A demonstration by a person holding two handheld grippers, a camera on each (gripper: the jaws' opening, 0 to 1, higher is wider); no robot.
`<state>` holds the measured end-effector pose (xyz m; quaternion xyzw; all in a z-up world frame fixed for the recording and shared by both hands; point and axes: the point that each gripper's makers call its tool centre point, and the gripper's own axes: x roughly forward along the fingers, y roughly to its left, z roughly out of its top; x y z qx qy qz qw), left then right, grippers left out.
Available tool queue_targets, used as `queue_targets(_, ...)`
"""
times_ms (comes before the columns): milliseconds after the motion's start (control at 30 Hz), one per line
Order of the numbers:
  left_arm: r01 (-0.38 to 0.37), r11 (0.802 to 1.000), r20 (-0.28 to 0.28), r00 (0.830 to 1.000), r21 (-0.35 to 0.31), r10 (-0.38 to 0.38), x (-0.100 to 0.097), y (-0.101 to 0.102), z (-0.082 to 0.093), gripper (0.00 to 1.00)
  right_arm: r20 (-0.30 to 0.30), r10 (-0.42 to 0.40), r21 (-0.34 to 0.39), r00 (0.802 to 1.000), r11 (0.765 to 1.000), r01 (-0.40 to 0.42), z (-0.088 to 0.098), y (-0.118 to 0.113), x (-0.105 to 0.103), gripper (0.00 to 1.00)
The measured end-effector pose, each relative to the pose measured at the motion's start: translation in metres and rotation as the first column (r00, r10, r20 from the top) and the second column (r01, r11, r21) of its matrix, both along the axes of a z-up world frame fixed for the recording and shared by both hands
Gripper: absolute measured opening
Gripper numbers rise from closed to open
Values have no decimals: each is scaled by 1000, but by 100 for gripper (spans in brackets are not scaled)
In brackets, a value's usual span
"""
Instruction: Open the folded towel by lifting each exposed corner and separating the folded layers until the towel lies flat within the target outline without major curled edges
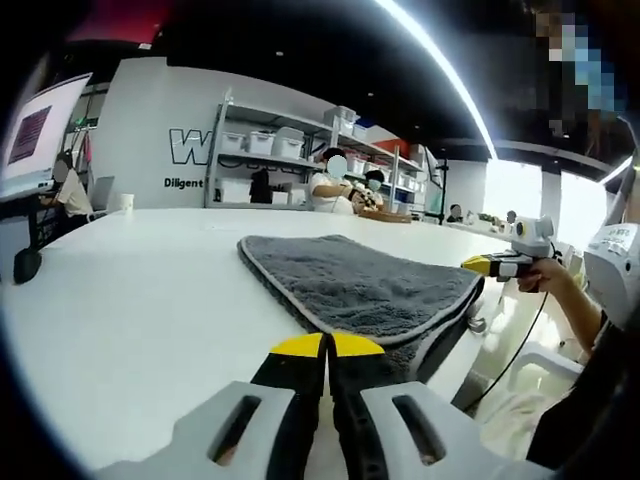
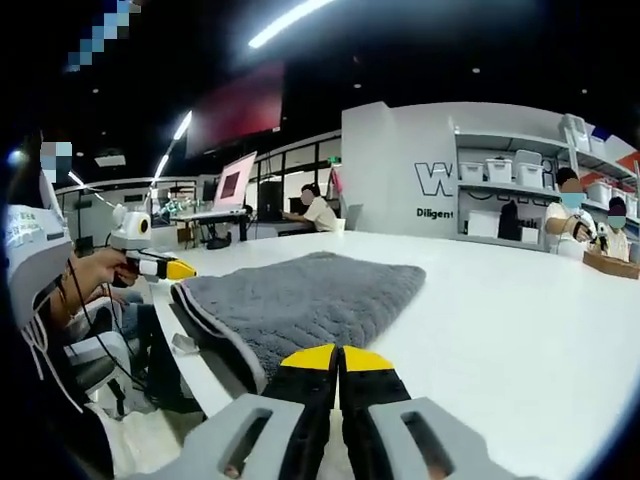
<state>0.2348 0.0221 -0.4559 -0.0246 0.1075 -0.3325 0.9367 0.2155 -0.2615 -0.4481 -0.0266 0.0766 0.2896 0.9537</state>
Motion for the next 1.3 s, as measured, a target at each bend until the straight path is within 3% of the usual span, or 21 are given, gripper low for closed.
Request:
queue_targets(200, 15, 1000, 27, 1000, 12, -15, -1, 0, 5, 3, 35, -6, -6, 999, 1000, 7, 7, 0, 2, 4)
queue_targets(533, 6, 993, 62, 998, 120, -14, 2, 3, 2, 27, 51, -15, -6, 999, 1000, 15, 11, 1, 6, 16)
queue_targets(733, 10, 983, 66, 998, 183, -23, 1, 2, -3, 37, 55, -35, -4, 998, 999, 36, 12, 0, 8, 34)
queue_targets(1033, 35, 975, 68, 996, 218, -51, -3, 2, -3, 42, 57, -33, -5, 998, 999, 33, 13, 2, 8, 31)
queue_targets(1300, 70, 970, 55, 995, 232, -85, -5, -4, -7, 40, 49, -20, 8, 999, 1000, 19, 15, 7, 5, 29)
